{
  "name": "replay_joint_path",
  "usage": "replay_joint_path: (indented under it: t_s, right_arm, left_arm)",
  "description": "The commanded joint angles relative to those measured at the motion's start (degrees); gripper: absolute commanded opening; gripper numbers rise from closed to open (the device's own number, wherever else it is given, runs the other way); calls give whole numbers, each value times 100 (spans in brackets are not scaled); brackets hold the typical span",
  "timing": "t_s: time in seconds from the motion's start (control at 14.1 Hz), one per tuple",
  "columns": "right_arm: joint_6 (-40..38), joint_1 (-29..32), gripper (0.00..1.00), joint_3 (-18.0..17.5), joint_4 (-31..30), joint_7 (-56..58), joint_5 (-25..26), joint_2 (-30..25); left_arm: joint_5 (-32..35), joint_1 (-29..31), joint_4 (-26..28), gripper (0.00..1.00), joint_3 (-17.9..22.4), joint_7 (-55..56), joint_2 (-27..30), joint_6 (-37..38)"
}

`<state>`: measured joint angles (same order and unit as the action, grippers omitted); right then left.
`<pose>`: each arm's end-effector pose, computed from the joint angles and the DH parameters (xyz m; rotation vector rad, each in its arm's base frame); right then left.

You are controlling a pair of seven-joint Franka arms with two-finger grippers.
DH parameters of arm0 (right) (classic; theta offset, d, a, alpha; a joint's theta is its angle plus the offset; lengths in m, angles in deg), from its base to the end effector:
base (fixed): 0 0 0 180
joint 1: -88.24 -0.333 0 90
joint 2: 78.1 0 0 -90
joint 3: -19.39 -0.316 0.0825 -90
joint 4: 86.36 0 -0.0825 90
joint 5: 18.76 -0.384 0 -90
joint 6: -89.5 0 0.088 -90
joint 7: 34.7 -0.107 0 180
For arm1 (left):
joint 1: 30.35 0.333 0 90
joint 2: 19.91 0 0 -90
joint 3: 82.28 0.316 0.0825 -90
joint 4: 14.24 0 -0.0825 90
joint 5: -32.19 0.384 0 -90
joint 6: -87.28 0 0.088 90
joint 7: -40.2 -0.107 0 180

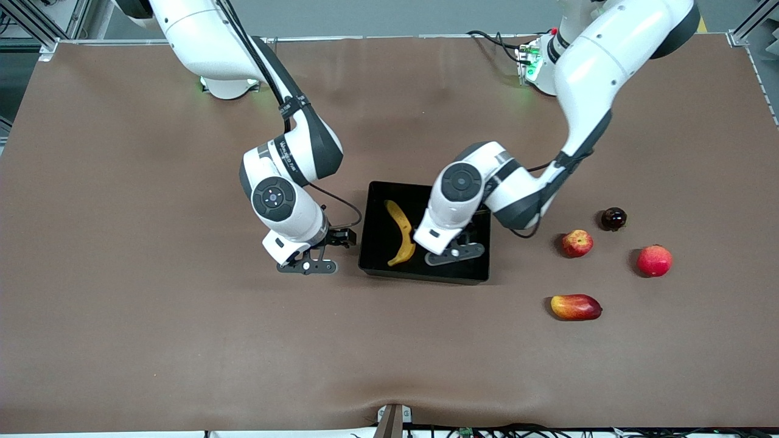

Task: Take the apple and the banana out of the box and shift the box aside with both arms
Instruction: 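Reach the left gripper into the tray and grasp the yellow banana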

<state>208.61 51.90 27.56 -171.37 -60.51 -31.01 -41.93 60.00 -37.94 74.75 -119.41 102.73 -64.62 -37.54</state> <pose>0.6116 0.3590 0.3047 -3.0619 0.0608 0.1084 0.5590 -0.4251 0.2557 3.0851 0.2770 -0.0291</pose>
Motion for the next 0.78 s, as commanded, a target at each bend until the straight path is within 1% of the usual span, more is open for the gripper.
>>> replay_joint_path:
  t_s: [0.0, 0.14, 0.28, 0.36, 0.57, 0.71]
  right_arm:
    - [-107, 56, 100, -44, -25, -3, -41, -119]
    - [-107, 56, 100, -44, -25, 6, -41, -119]
    - [-99, 56, 100, -44, -25, -3, -41, -110]
    - [-98, 56, 100, -44, -25, -3, -41, -110]
    - [-98, 39, 100, -44, -25, -12, -49, -110]
    - [-98, 39, 100, -44, -25, -12, -41, -110]
  left_arm:
    - [23, -304, -93, 100, 92, 58, -89, -157]
    - [75, -497, -93, 100, 153, 14, -221, -437]
    - [356, -874, -84, 100, 573, 5, -239, -527]
    - [392, -972, -84, 100, 741, 5, -274, -570]
    - [462, -1087, -84, 100, 804, -30, -476, -974]
    - [577, -1122, -93, 100, 813, 4, -573, -1010]
